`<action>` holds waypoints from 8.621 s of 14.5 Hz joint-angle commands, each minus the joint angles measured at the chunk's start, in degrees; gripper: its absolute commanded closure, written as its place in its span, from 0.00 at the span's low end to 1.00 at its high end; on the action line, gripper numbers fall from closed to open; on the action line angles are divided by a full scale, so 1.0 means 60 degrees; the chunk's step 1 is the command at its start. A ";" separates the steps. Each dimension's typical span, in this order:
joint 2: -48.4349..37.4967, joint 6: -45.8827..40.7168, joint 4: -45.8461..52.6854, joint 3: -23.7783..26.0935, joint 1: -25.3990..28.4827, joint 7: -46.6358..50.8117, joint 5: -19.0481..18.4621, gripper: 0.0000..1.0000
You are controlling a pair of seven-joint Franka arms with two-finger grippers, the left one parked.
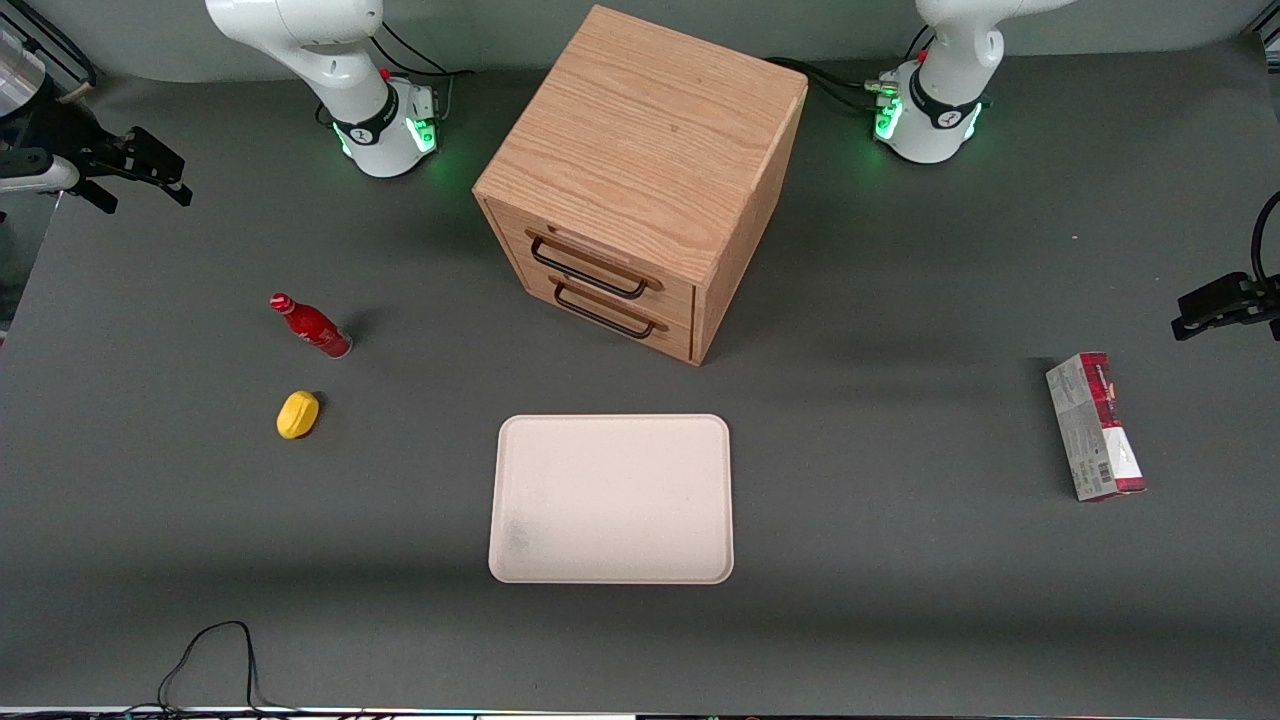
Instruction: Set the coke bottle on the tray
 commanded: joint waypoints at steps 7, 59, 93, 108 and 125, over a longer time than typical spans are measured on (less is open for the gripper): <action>0.0786 0.2836 -0.2221 -0.0112 0.0157 -0.0094 -0.0134 0.00; 0.3597 -0.1607 0.3833 -0.0171 0.0436 -0.0166 -0.0002 1.00; 1.1771 -0.1234 1.3332 0.1485 0.3922 0.1664 -0.0090 1.00; 1.4175 0.1361 1.3156 0.1426 0.3893 0.1693 -0.0090 0.89; 1.1190 -0.2649 1.2834 0.1149 0.3820 0.2748 -0.0002 0.00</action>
